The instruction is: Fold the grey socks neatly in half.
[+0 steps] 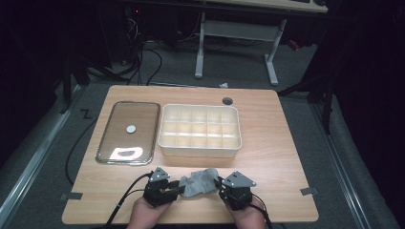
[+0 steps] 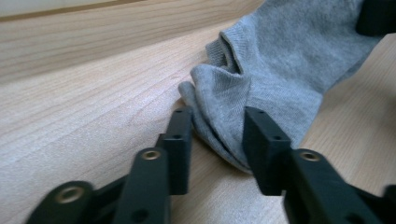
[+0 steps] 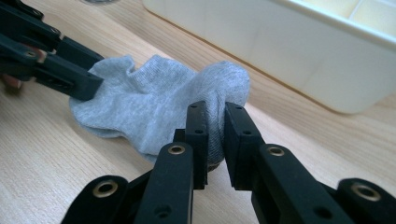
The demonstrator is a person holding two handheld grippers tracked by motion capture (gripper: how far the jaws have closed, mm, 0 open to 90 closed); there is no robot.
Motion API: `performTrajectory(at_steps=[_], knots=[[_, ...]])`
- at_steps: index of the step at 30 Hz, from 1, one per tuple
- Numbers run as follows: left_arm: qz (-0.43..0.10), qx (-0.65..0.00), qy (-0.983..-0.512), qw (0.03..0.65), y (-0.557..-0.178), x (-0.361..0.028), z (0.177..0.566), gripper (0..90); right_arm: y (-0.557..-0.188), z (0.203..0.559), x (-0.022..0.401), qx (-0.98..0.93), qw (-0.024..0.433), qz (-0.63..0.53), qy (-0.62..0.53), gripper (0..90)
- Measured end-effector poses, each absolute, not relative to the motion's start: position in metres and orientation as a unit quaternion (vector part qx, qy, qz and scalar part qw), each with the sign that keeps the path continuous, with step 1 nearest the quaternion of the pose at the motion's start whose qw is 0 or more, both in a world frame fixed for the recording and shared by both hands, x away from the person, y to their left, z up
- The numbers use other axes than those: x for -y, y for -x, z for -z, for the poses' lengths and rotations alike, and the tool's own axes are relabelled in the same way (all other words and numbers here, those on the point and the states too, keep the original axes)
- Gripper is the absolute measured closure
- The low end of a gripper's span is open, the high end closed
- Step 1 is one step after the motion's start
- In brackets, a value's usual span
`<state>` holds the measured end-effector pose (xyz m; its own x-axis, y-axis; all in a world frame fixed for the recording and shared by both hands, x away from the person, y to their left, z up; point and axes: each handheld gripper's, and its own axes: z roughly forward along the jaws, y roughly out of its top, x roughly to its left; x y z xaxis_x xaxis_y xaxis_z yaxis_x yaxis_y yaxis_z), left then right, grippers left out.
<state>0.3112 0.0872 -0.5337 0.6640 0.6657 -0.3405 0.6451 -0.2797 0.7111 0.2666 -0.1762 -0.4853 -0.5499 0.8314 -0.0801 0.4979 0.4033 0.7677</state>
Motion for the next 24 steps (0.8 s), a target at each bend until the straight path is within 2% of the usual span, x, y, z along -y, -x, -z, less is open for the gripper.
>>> performTrajectory(at_steps=[1, 9, 18, 24], knots=[[-0.011, -0.41, -0.8, 0.439, -0.312, -0.086, 0.534, 71.3, -0.266, 0.484, 0.174, -0.807, 0.237, -0.355, -0.409, 81.7], [-0.016, -0.389, -0.807, 0.445, -0.311, -0.061, 0.533, 73.1, -0.263, 0.479, 0.166, -0.812, 0.251, -0.346, -0.397, 81.6], [-0.02, -0.371, -0.814, 0.446, -0.31, -0.049, 0.534, 77.9, -0.262, 0.488, 0.144, -0.832, 0.225, -0.344, -0.372, 81.6], [-0.017, -0.364, -0.816, 0.449, -0.31, -0.05, 0.534, 75.9, -0.265, 0.495, 0.132, -0.841, 0.22, -0.335, -0.365, 81.5]])
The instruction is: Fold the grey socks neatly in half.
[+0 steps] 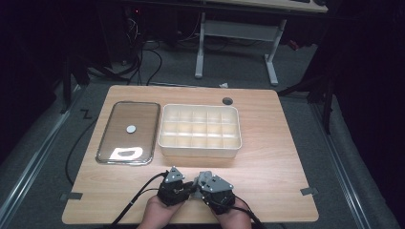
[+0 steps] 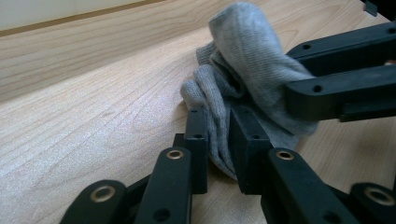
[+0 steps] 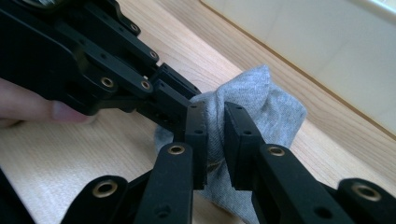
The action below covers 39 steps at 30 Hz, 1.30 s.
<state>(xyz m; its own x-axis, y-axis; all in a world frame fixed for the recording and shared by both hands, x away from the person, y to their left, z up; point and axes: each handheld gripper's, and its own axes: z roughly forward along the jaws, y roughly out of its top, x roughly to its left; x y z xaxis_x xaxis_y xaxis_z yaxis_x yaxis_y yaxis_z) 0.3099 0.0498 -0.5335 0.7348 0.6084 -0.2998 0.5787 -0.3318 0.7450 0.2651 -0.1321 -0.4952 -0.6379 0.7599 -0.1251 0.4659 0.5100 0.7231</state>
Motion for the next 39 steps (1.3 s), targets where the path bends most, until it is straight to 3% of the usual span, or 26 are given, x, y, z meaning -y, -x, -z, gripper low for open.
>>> performTrajectory(at_steps=[2, 6, 16, 39], knots=[[-0.008, -0.362, -0.812, 0.457, -0.308, -0.056, 0.53, 66.7, -0.267, 0.497, 0.137, -0.837, 0.218, -0.335, -0.374, 81.6], [0.009, -0.369, -0.799, 0.475, -0.301, -0.076, 0.523, 63.6, -0.267, 0.498, 0.141, -0.834, 0.218, -0.338, -0.378, 81.6], [0.006, -0.373, -0.814, 0.445, -0.305, -0.063, 0.535, 86.1, -0.267, 0.497, 0.137, -0.835, 0.217, -0.339, -0.374, 81.6], [-0.012, -0.358, -0.822, 0.443, -0.304, -0.056, 0.535, 87.2, -0.266, 0.478, 0.134, -0.831, 0.238, -0.351, -0.359, 81.6]])
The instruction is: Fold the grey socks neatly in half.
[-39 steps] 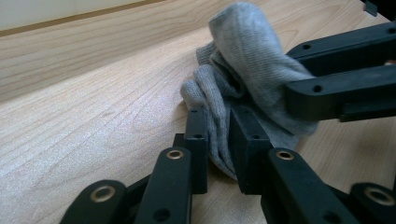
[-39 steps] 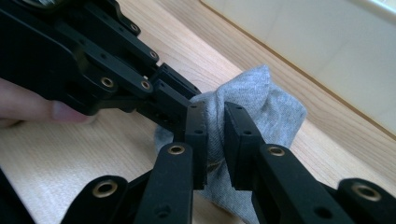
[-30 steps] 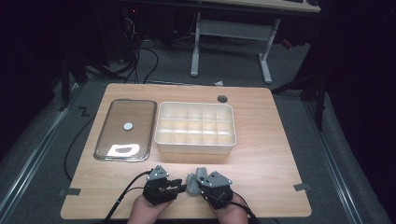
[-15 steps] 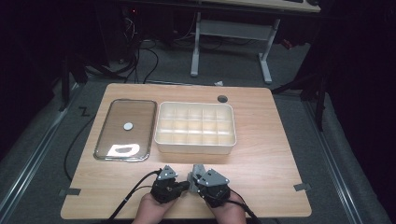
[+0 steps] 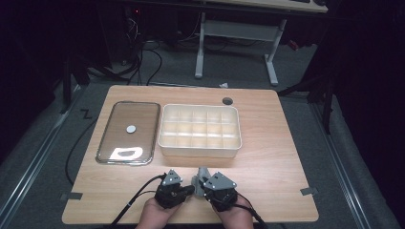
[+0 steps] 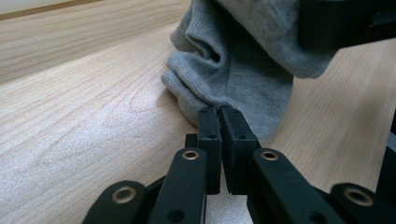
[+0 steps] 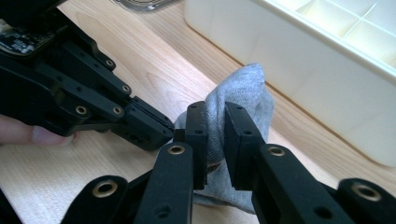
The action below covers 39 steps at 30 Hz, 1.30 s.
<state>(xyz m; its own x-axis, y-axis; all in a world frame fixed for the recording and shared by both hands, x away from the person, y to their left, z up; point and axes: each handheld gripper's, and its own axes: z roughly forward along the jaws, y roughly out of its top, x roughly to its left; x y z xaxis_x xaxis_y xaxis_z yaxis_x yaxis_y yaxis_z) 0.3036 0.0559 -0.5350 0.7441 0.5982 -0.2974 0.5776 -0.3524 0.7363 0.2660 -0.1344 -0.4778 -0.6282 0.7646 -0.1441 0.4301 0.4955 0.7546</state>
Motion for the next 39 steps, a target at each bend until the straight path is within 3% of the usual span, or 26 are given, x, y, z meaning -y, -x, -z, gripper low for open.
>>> performTrajectory(at_steps=[14, 22, 25, 31, 39], knots=[[-0.022, -0.365, -0.812, 0.455, -0.305, -0.067, 0.53, 85.6, -0.27, 0.513, 0.129, -0.851, 0.187, -0.333, -0.361, 80.8], [-0.019, -0.362, -0.815, 0.452, -0.305, -0.065, 0.532, 86.1, -0.267, 0.499, 0.132, -0.835, 0.186, -0.37, -0.364, 69.1], [-0.017, -0.361, -0.816, 0.451, -0.305, -0.064, 0.532, 86.1, -0.264, 0.486, 0.139, -0.818, 0.201, -0.394, -0.368, 70.4], [-0.016, -0.361, -0.816, 0.451, -0.305, -0.063, 0.534, 86.1, -0.271, 0.489, 0.158, -0.794, 0.221, -0.386, -0.415, 84.1], [-0.016, -0.356, -0.818, 0.452, -0.304, -0.059, 0.533, 86.5, -0.283, 0.51, 0.155, -0.797, 0.181, -0.366, -0.445, 85.3]])
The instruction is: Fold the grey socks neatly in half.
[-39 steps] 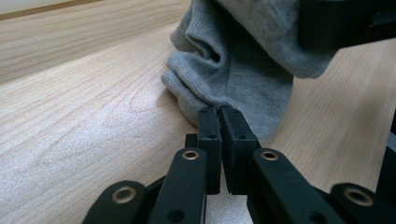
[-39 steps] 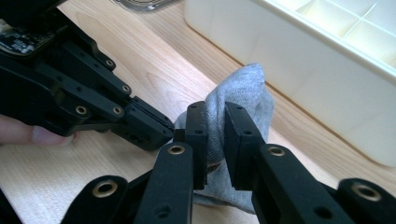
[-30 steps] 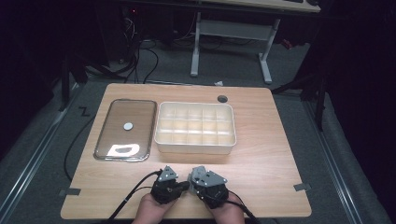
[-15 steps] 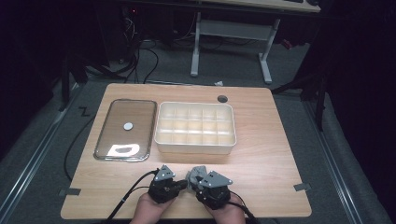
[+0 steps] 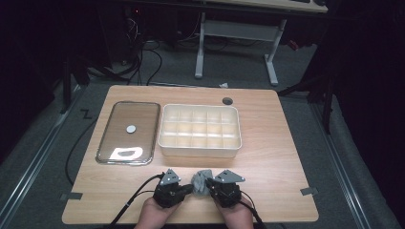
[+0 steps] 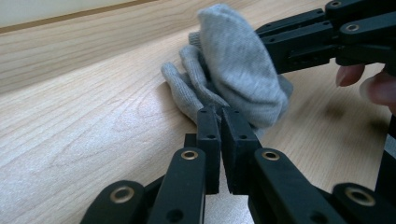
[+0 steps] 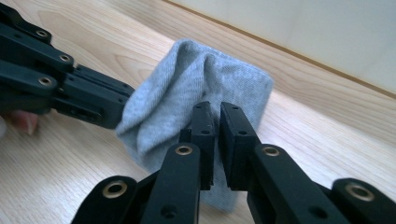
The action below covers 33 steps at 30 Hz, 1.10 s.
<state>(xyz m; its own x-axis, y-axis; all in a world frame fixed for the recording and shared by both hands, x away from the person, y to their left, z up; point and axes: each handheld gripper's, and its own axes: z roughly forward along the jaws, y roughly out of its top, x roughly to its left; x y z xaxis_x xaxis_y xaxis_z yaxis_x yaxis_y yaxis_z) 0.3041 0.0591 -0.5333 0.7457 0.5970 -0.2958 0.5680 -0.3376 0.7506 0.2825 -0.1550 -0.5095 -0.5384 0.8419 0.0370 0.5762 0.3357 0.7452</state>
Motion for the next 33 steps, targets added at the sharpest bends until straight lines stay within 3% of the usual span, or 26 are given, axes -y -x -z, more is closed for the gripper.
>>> performTrajectory(at_steps=[13, 18, 22, 26, 33], knots=[[-0.027, -0.353, -0.821, 0.448, -0.302, -0.058, 0.531, 85.8, -0.278, 0.503, 0.142, -0.802, 0.174, -0.384, -0.422, 78.1], [-0.049, -0.35, -0.803, 0.479, -0.299, -0.069, 0.504, 85.3, -0.278, 0.506, 0.147, -0.804, 0.178, -0.374, -0.427, 78.5], [-0.049, -0.328, -0.797, 0.505, -0.295, -0.055, 0.484, 85.5, -0.279, 0.511, 0.143, -0.812, 0.177, -0.365, -0.421, 78.4], [-0.065, -0.313, -0.815, 0.484, -0.294, -0.038, 0.492, 85.5, -0.28, 0.515, 0.14, -0.817, 0.178, -0.36, -0.415, 77.4], [-0.074, -0.336, -0.827, 0.444, -0.302, -0.049, 0.519, 86.9, -0.277, 0.511, 0.145, -0.813, 0.175, -0.369, -0.415, 76.6]])
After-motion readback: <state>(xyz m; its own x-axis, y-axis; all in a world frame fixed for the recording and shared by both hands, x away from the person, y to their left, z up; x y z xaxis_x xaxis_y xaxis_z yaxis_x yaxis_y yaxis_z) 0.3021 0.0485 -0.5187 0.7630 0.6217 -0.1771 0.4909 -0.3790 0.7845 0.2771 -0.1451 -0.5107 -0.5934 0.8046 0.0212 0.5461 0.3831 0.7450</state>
